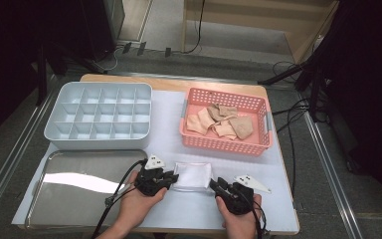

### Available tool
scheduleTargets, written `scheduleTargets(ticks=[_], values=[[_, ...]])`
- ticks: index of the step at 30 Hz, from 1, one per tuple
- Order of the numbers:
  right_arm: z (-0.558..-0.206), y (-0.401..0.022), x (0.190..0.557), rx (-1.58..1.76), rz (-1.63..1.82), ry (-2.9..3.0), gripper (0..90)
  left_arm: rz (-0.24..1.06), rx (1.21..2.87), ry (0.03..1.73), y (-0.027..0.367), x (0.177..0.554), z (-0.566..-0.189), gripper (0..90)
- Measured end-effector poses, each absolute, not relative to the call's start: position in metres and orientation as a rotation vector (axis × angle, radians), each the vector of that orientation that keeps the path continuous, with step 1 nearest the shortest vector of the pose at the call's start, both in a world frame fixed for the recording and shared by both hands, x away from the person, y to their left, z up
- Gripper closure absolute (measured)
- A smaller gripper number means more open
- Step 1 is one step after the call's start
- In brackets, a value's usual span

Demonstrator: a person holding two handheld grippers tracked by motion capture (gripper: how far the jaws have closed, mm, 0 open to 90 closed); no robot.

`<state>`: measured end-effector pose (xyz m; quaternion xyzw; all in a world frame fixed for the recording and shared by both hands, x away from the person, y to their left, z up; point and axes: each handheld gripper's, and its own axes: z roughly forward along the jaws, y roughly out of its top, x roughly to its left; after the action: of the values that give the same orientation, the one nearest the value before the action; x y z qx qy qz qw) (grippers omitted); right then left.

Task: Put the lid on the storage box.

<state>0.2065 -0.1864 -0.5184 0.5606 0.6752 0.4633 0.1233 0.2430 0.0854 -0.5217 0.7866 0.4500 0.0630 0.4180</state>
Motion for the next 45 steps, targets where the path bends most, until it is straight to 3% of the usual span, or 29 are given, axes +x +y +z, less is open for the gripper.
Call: scheduleTargets(ticks=[2,8,13,17,25,31,37,45], values=[[-0.519,-0.189,0.203,1.670,1.358,1.947,54.9,0.154,1.967,1.132,0.085,0.244,-0.522,77.0],[-0.529,-0.177,0.202,1.699,1.316,1.970,53.7,0.173,1.960,1.134,0.086,0.242,-0.522,76.2],[-0.533,-0.167,0.203,1.670,1.288,2.013,79.2,0.161,1.955,1.137,0.087,0.243,-0.523,77.4],[-0.530,-0.172,0.206,1.675,1.320,2.015,81.6,0.159,1.952,1.141,0.088,0.242,-0.522,75.8],[-0.517,-0.175,0.208,1.609,1.354,2.024,82.1,0.202,1.866,1.161,0.095,0.234,-0.504,56.1],[-0.510,-0.177,0.209,1.590,1.365,2.035,81.5,0.204,1.930,1.080,0.060,0.241,-0.492,67.7],[-0.505,-0.179,0.208,1.586,1.408,2.026,81.4,0.192,2.019,1.121,0.032,0.258,-0.512,80.3],[-0.496,-0.168,0.209,1.552,1.546,2.068,82.5,0.213,2.006,1.140,0.027,0.261,-0.520,86.9]])
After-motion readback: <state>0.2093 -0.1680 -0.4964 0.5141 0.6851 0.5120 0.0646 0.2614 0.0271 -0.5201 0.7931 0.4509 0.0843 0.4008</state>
